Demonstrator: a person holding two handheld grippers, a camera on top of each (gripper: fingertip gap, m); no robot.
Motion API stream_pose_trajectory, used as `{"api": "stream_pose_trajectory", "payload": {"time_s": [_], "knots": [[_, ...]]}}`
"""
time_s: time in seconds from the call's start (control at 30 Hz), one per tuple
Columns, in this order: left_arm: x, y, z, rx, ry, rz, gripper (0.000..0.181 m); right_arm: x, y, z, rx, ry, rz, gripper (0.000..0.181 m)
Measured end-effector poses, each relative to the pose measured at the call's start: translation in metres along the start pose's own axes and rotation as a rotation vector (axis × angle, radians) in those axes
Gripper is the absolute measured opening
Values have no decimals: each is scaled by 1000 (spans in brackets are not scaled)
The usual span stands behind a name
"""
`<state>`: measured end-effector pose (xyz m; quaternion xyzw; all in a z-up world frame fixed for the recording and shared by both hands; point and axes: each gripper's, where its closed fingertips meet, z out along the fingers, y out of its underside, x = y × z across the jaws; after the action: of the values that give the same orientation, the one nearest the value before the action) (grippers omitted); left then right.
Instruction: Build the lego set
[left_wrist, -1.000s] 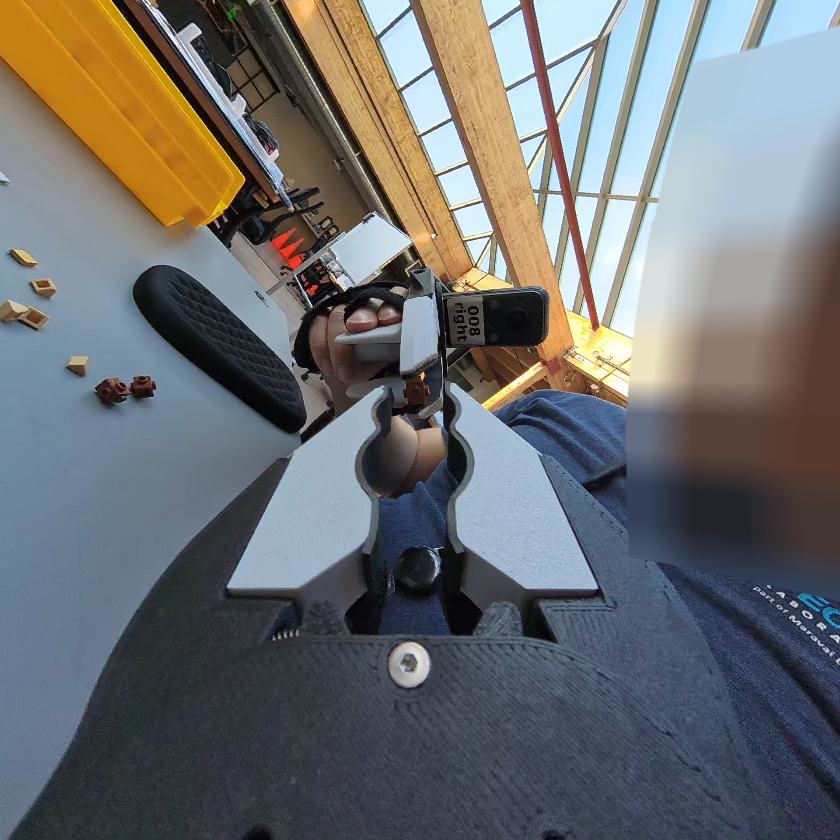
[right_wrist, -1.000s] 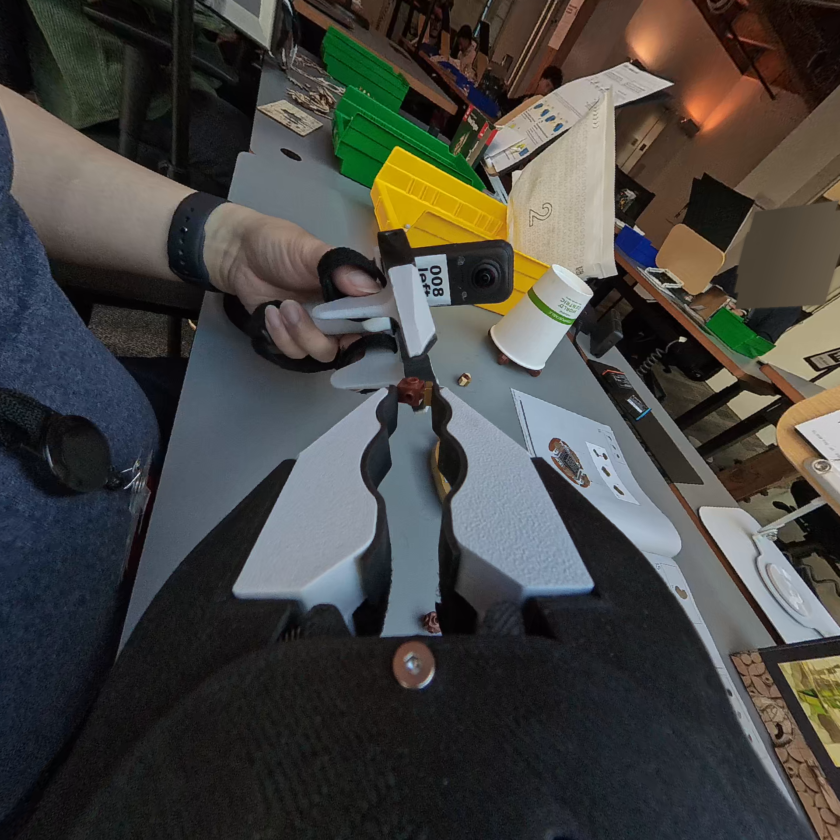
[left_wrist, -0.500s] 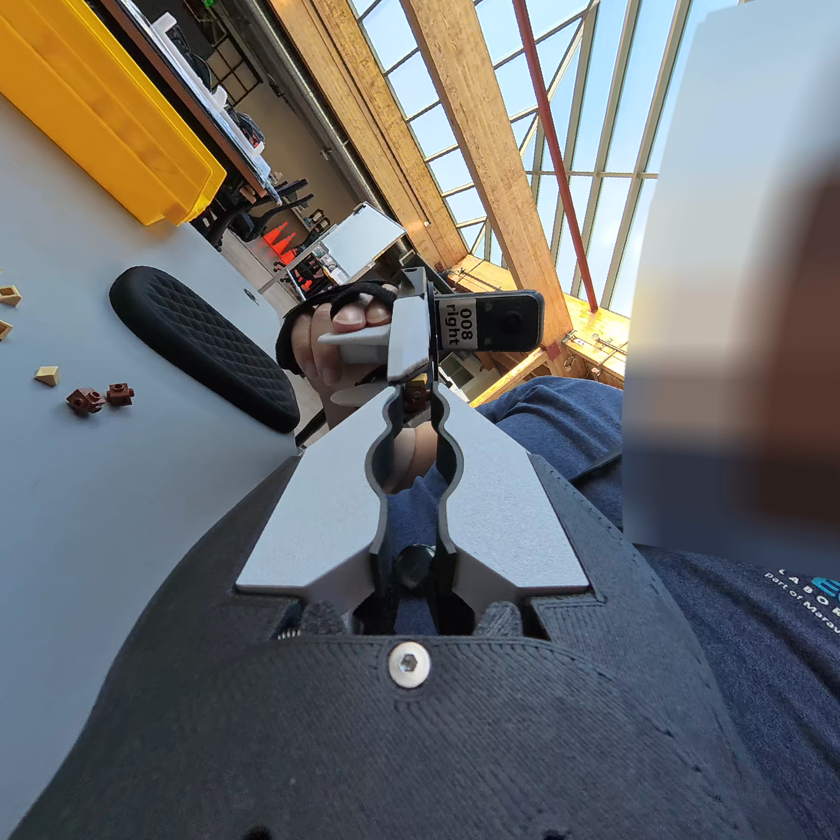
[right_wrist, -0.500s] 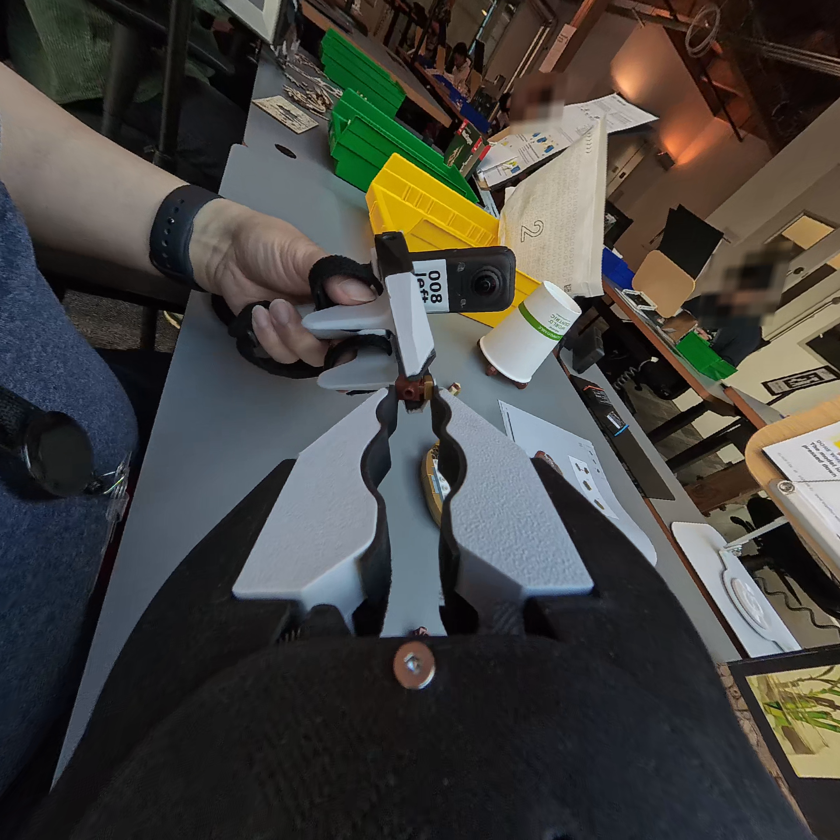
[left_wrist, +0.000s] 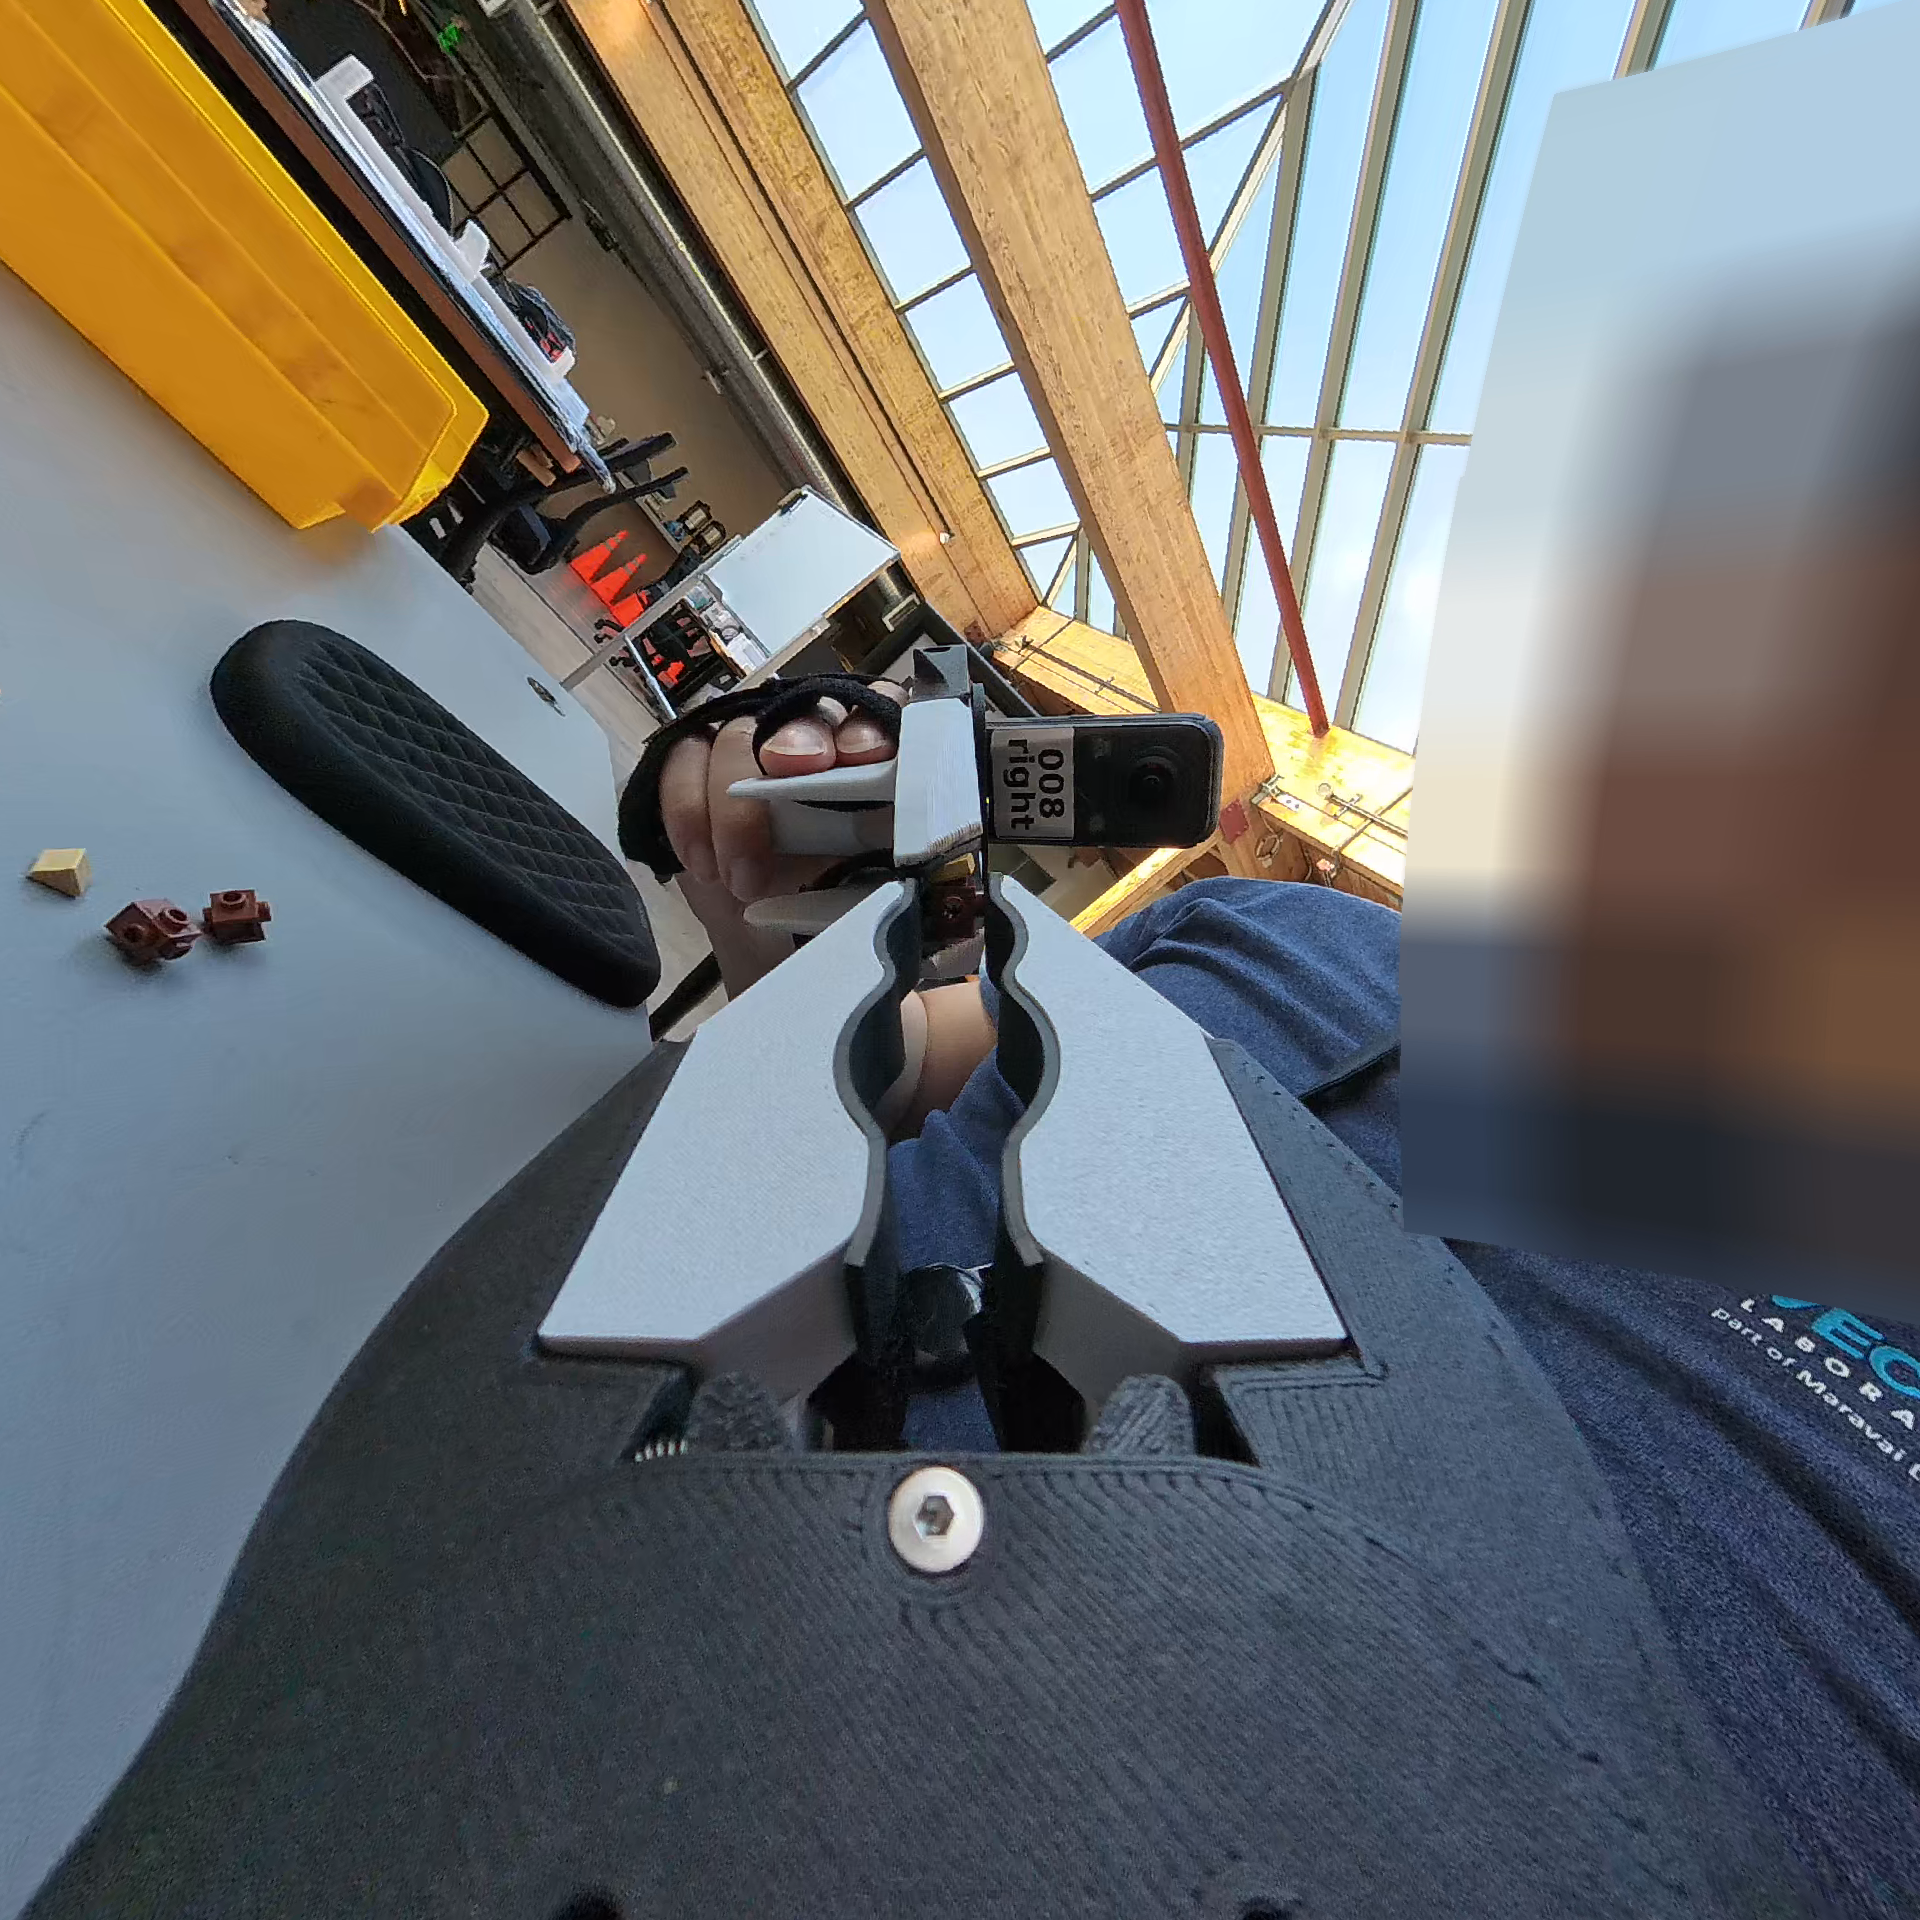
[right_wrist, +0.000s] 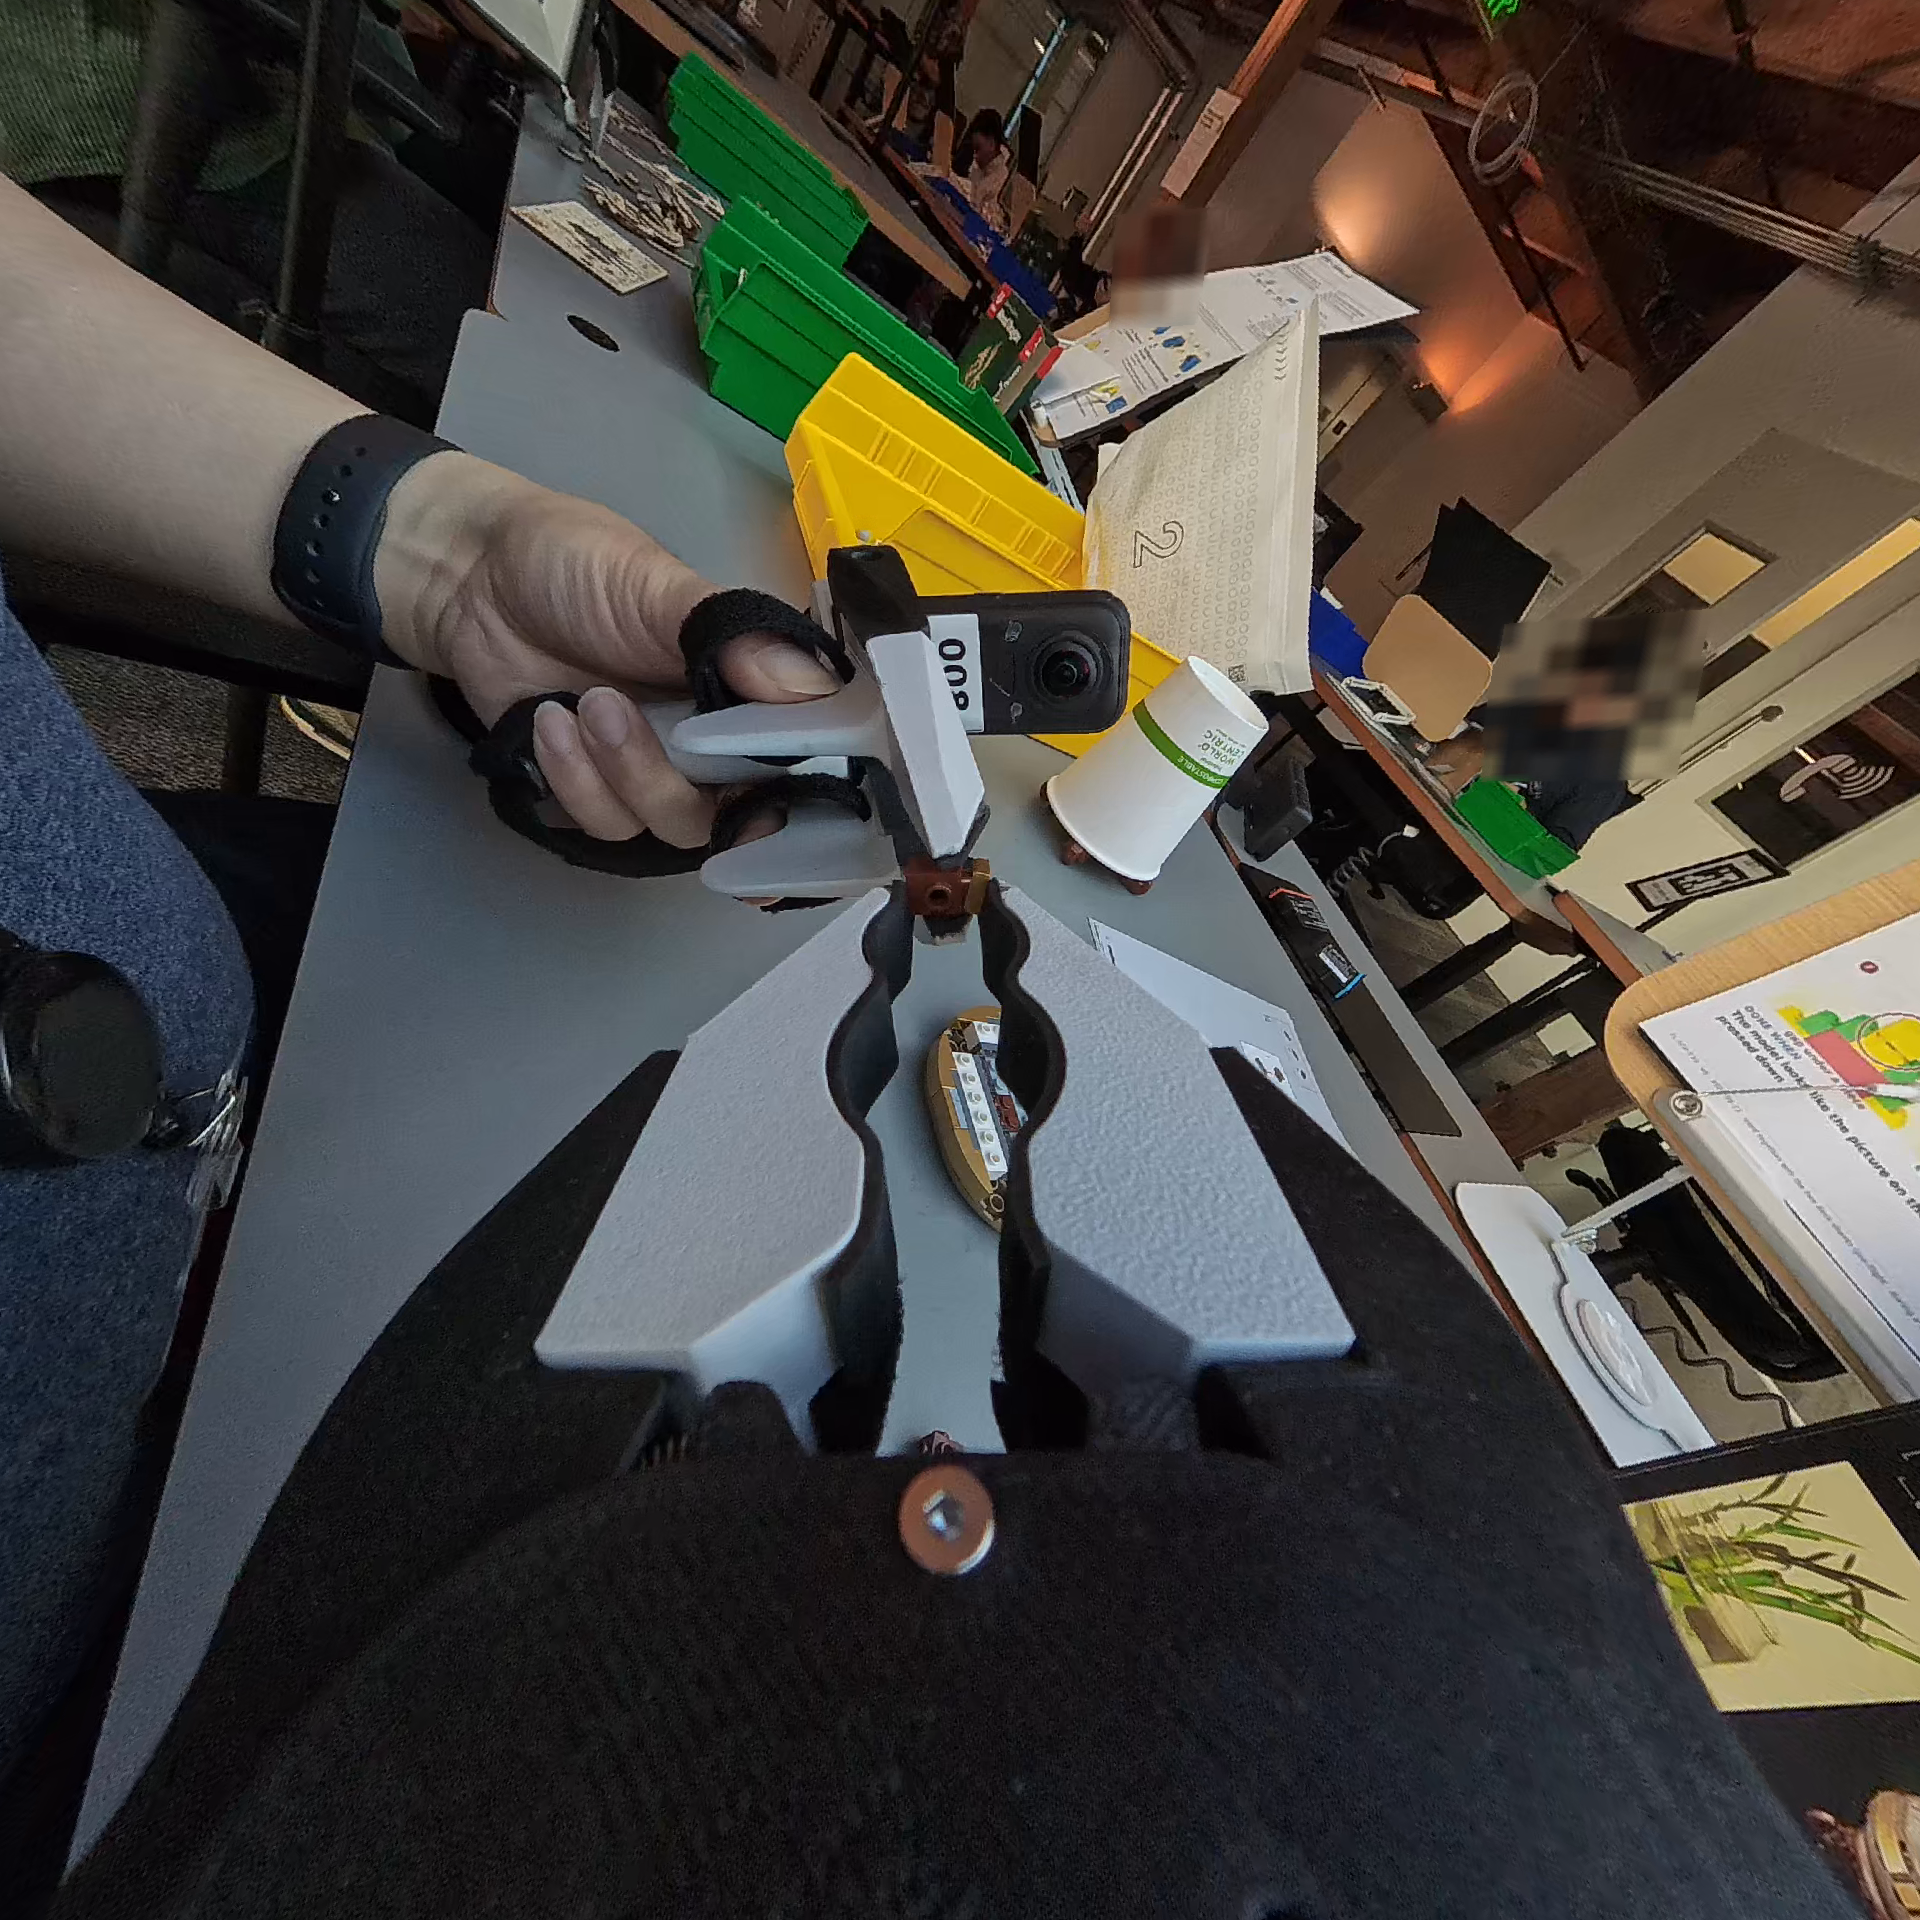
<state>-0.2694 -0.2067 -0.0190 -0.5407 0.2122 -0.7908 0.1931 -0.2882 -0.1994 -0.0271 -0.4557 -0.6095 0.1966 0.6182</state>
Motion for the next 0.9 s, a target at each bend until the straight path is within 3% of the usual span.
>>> {"api": "stream_pose_trajectory", "payload": {"time_s": [0.9], "knots": [[-5, 5, -1, -7, 0, -67, 10, -4, 2, 4, -14, -42, -2, 14]]}}
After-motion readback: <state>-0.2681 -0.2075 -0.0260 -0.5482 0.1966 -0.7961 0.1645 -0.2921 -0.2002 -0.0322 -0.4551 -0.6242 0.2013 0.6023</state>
